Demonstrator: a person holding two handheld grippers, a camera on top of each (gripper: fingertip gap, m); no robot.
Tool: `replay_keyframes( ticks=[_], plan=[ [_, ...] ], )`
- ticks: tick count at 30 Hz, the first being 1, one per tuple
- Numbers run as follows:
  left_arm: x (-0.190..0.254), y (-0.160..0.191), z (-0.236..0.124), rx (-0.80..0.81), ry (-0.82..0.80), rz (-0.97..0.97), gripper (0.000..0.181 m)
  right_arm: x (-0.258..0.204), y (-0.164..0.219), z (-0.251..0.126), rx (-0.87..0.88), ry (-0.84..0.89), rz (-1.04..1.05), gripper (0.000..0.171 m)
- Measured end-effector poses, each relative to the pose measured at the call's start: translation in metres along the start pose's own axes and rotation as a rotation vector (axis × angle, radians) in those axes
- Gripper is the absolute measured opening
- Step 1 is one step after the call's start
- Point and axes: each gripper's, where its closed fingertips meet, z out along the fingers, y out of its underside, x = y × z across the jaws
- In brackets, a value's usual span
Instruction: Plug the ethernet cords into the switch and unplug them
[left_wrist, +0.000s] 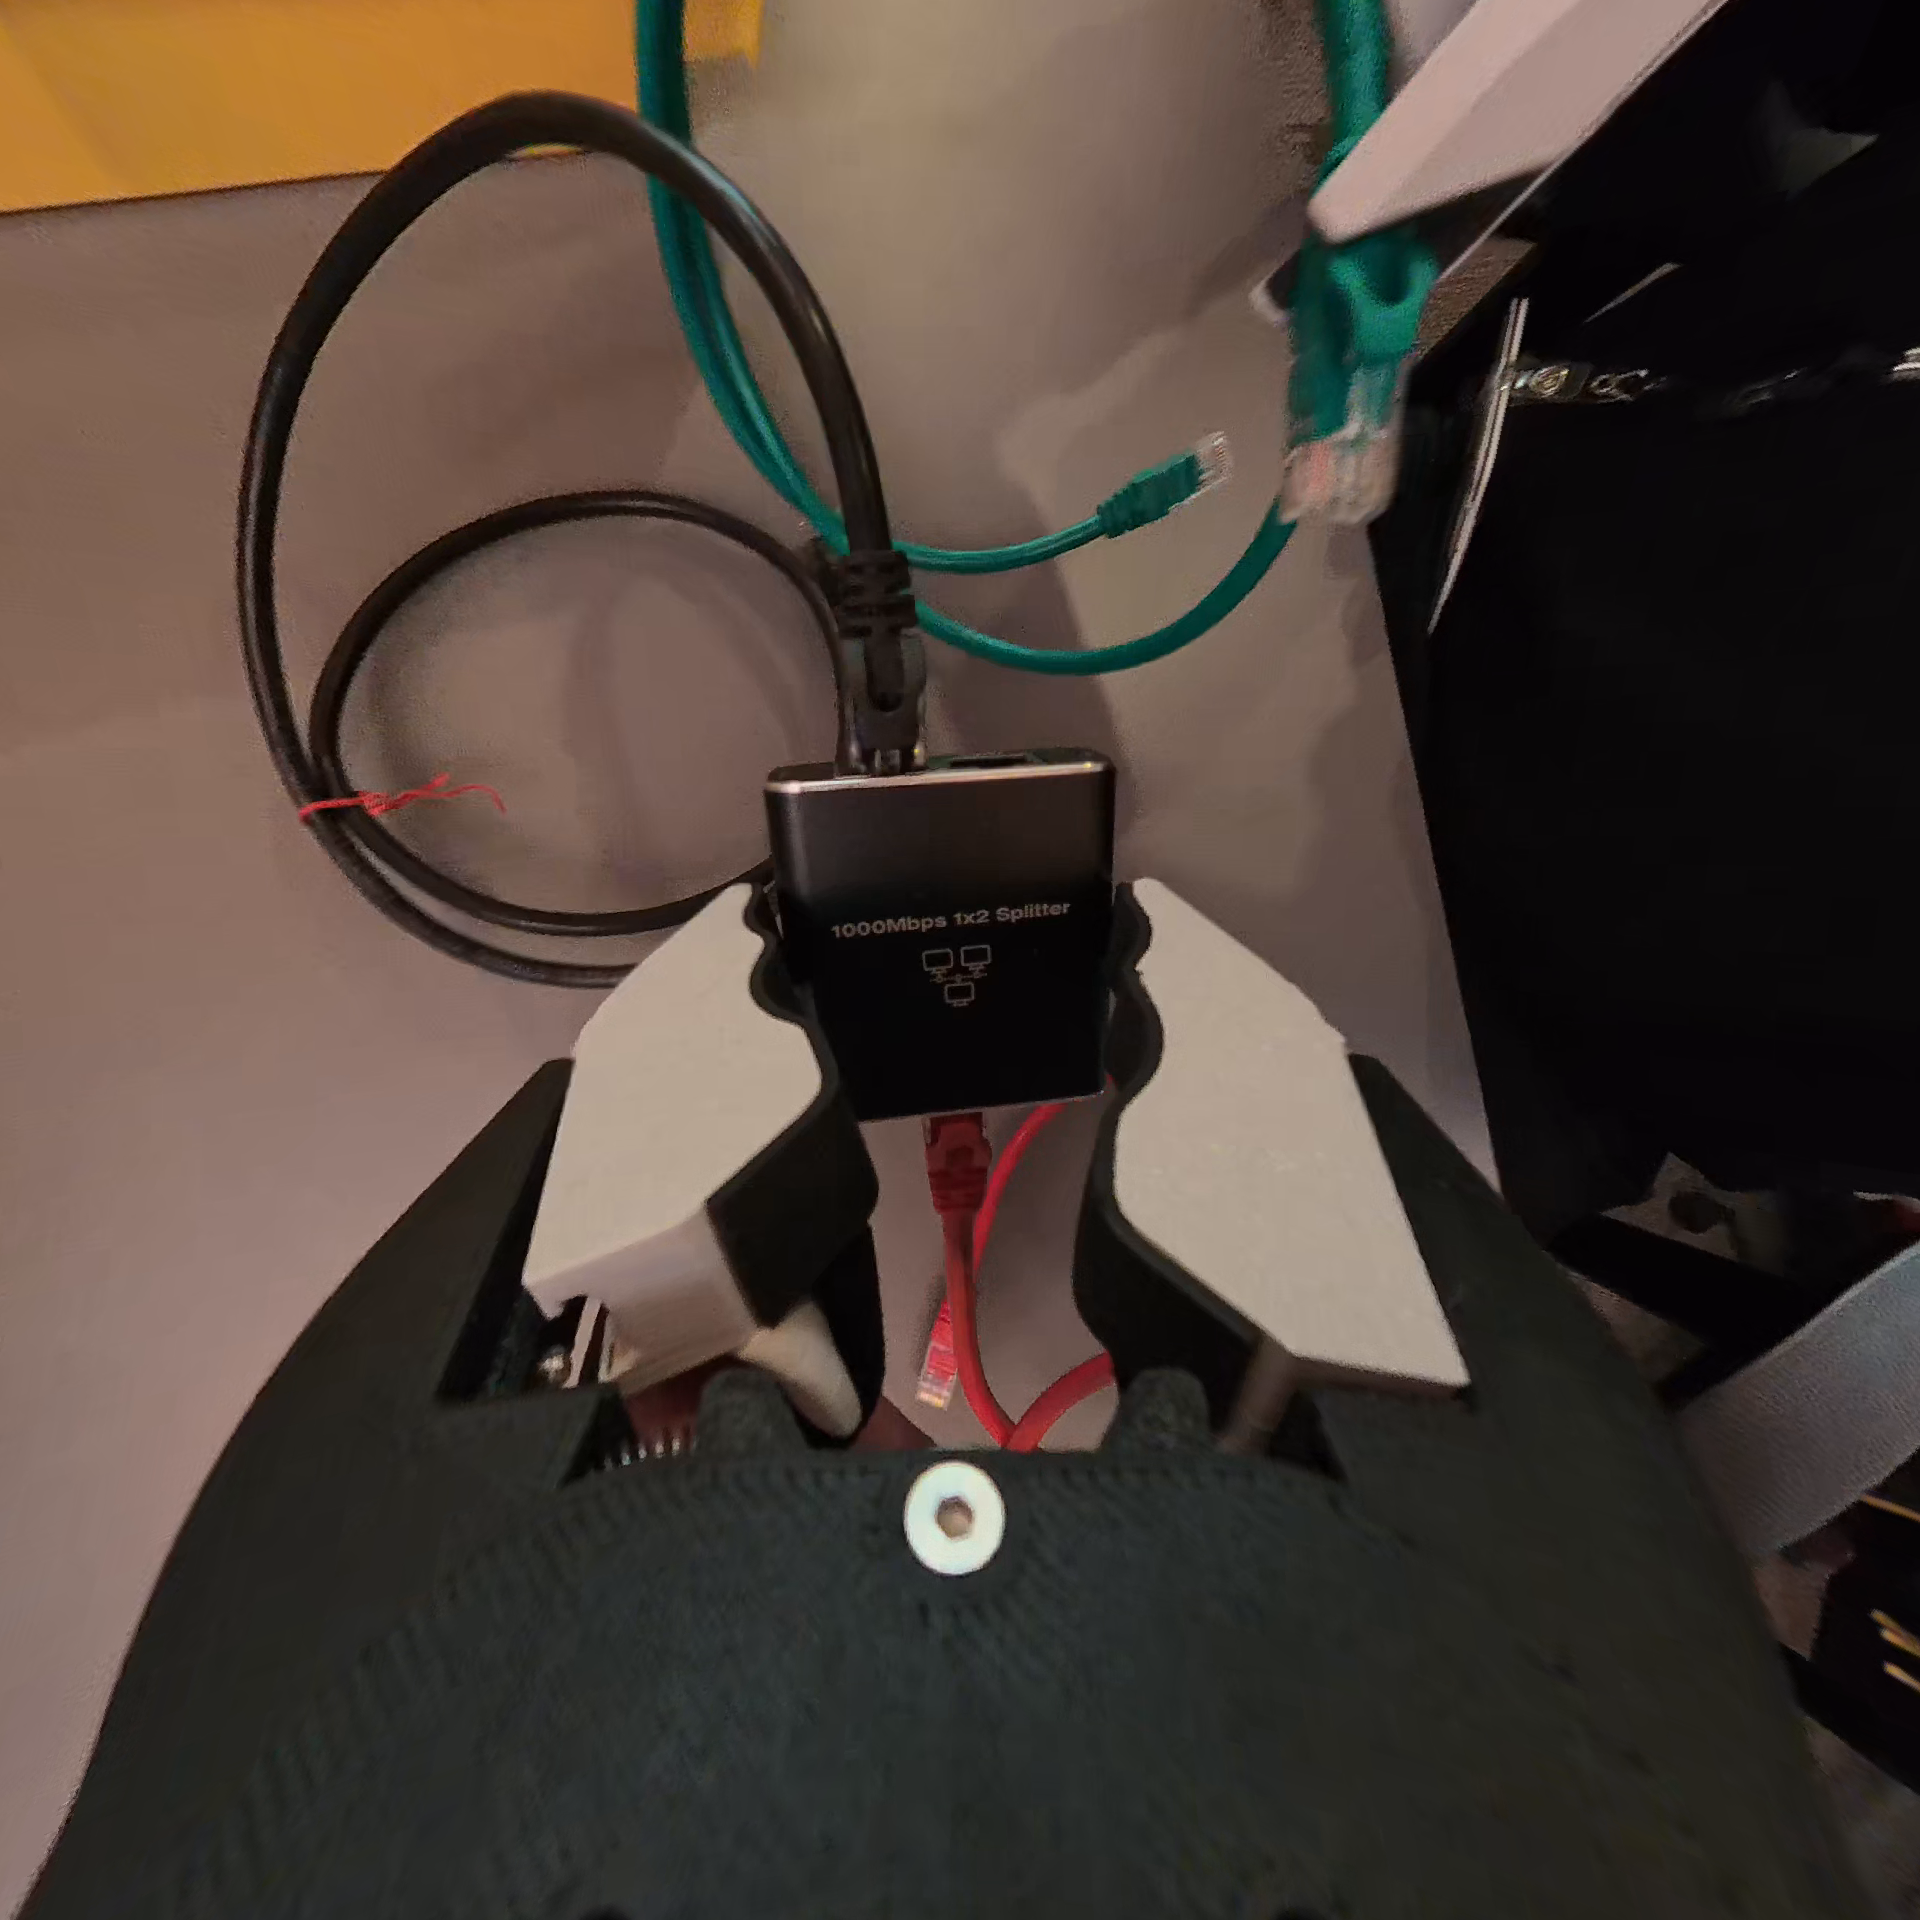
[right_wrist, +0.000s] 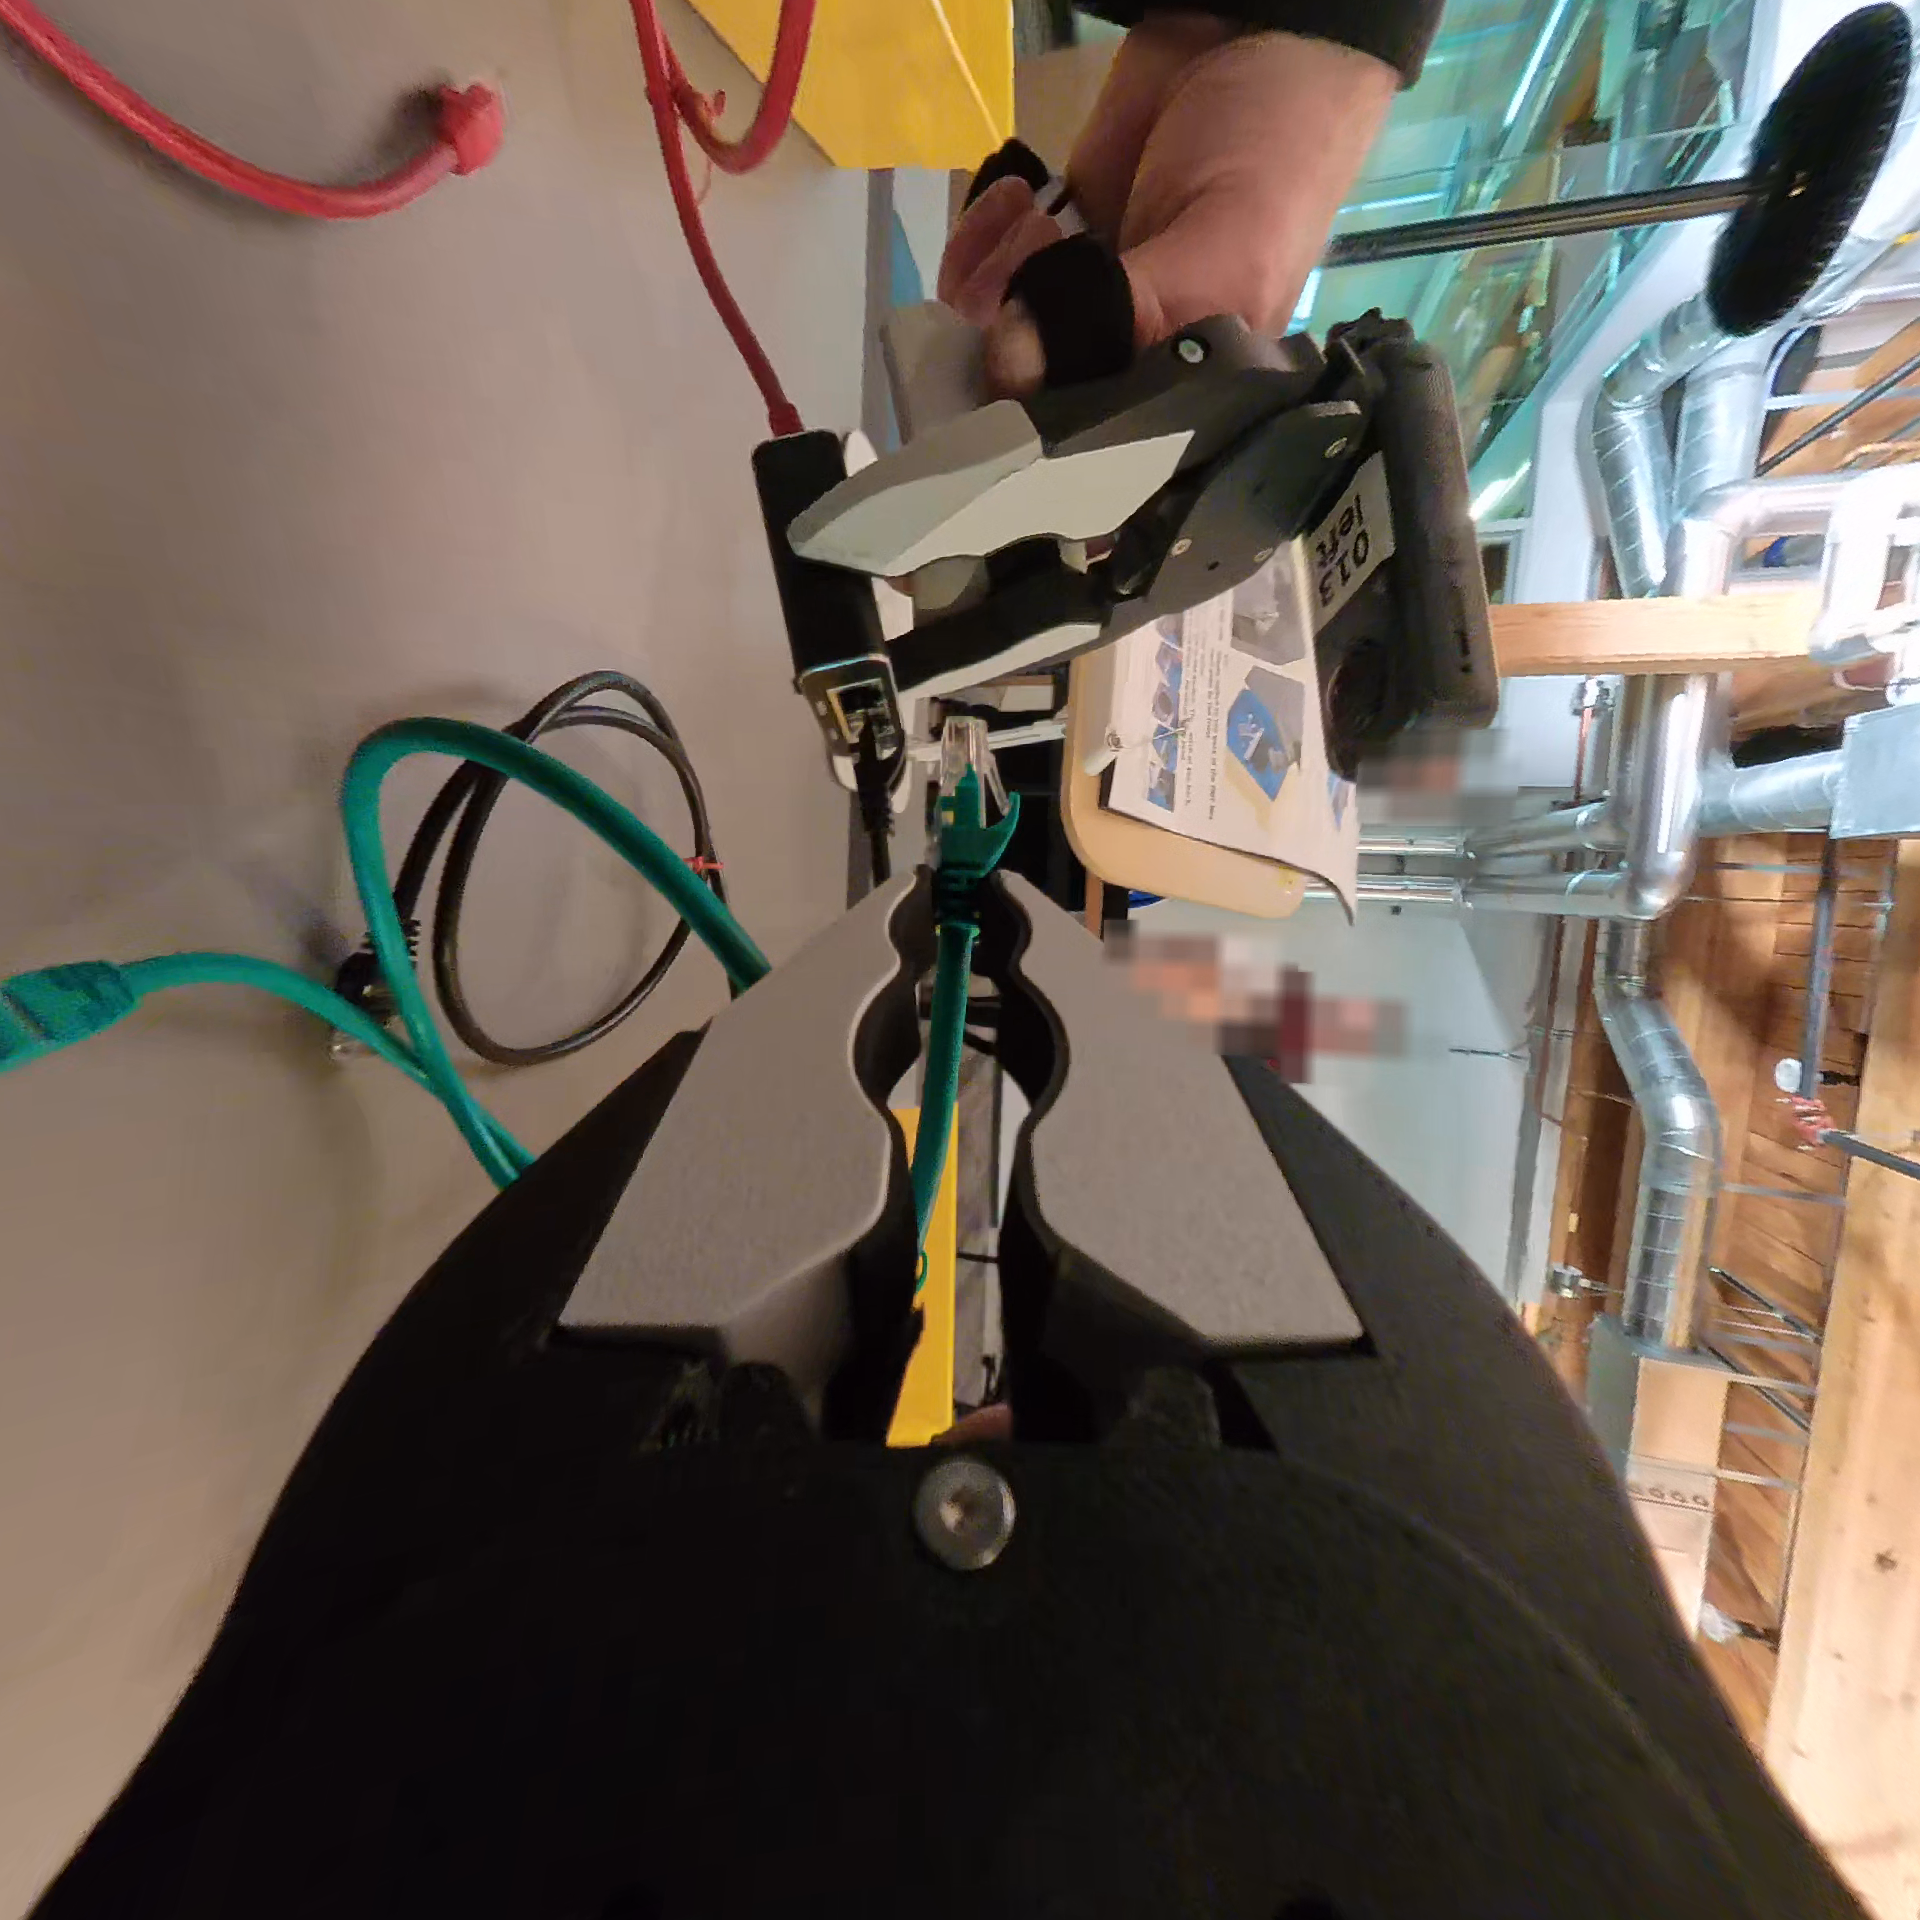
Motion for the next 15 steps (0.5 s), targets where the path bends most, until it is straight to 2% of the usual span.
replay_keyframes(
  ticks=[15],
  plan=[
    [0.018, -0.020, -0.005, 0.018, 0.095, 0.035, 0.053, 0.000, 0.007, 0.028, 0.011, 0.017, -0.102, 0.006]
  ],
)
